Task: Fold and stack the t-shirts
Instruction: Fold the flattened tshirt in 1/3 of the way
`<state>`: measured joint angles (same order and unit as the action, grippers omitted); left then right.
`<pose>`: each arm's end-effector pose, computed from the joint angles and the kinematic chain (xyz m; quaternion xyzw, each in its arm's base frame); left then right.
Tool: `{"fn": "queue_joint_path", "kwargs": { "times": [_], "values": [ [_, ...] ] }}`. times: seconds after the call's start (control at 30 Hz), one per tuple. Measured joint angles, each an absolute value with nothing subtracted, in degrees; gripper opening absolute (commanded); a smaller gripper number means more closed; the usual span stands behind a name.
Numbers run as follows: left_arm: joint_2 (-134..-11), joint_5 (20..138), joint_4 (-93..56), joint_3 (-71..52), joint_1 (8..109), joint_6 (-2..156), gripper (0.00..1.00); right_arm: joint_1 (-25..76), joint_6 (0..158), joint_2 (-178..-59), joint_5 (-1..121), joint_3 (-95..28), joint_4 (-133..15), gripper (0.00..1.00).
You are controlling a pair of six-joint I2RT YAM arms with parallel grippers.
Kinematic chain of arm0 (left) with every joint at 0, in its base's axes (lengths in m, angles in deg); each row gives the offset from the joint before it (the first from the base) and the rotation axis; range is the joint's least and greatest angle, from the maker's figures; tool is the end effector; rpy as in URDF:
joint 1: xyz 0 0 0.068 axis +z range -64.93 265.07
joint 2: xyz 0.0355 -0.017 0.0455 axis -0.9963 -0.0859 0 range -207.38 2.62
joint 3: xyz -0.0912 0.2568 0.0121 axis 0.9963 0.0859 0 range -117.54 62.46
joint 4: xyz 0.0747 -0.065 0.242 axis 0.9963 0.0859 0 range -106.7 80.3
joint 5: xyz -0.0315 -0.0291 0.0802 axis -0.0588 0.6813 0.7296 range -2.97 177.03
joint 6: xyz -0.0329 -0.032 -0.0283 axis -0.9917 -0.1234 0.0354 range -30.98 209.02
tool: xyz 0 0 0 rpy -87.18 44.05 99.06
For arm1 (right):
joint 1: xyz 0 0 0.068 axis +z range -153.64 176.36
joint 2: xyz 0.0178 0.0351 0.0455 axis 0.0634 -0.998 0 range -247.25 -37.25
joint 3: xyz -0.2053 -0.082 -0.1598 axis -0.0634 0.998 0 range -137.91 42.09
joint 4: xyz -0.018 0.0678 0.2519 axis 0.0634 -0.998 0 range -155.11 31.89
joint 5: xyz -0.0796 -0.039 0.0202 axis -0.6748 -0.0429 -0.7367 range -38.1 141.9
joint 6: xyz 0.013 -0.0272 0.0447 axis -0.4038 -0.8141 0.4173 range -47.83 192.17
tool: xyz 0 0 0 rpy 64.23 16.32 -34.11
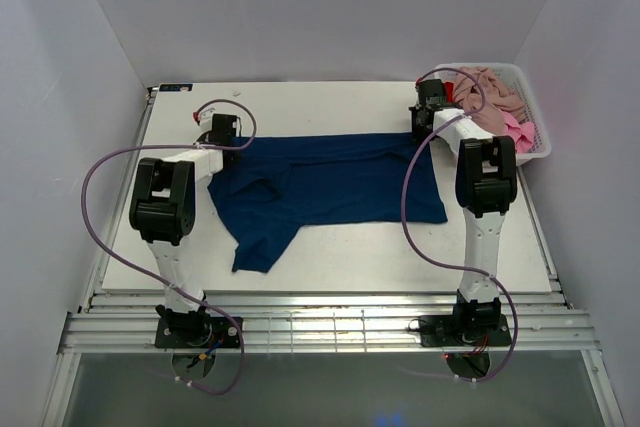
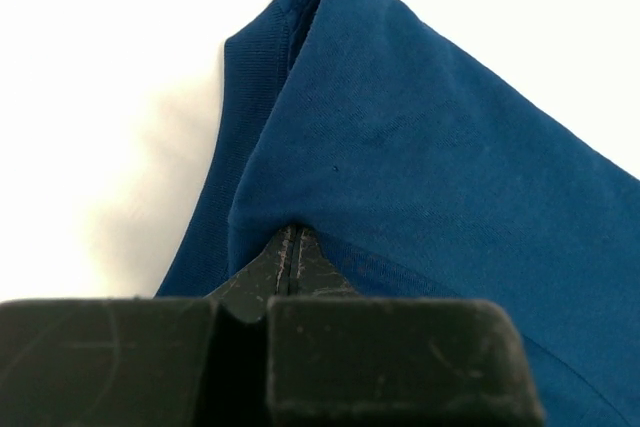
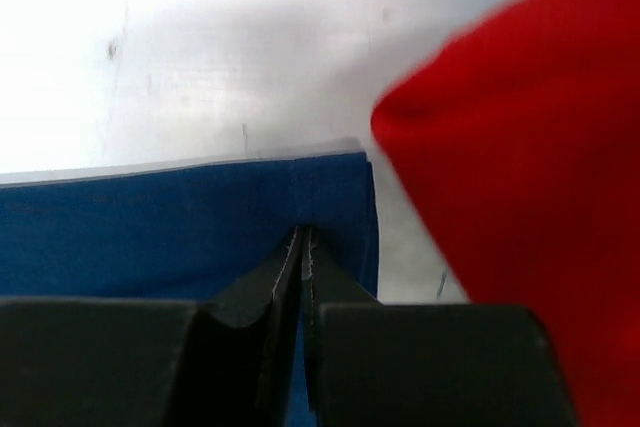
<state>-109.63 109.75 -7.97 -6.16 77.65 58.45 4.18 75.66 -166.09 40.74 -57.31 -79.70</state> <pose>0.4024 -0.0385 0.1476 -0.2484 0.8963 0.0733 0.3598 0.4932 0.0608 0.1663 -0.0030 0.9388 -0.0585 0.3394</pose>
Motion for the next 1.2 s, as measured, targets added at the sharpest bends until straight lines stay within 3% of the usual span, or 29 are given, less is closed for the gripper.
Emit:
{"fn": "queue_joint_path", "kwargs": {
  "times": [0.3,0.57,0.77,1.2],
  "values": [
    [-115.22,107.04,-5.89,-15.07,78.07,61.57,0.0,3.98,72.03,-170.07,39.82,-63.67,-79.96,0.13],
    [-117.91,105.67,-5.5,-19.27,78.39,64.63,0.0,3.15,70.24,-156.43,41.5,-47.89,-75.13,0.28],
    [-118.68,105.03,-5.28,-21.3,78.63,65.68,0.0,2.73,70.3,-150.64,45.28,-46.95,-72.83,0.27],
    [-112.08,103.02,-5.52,-14.42,76.65,63.94,0.0,2.87,71.33,-156.25,55.47,-45.59,-73.25,0.24]
  ]
}}
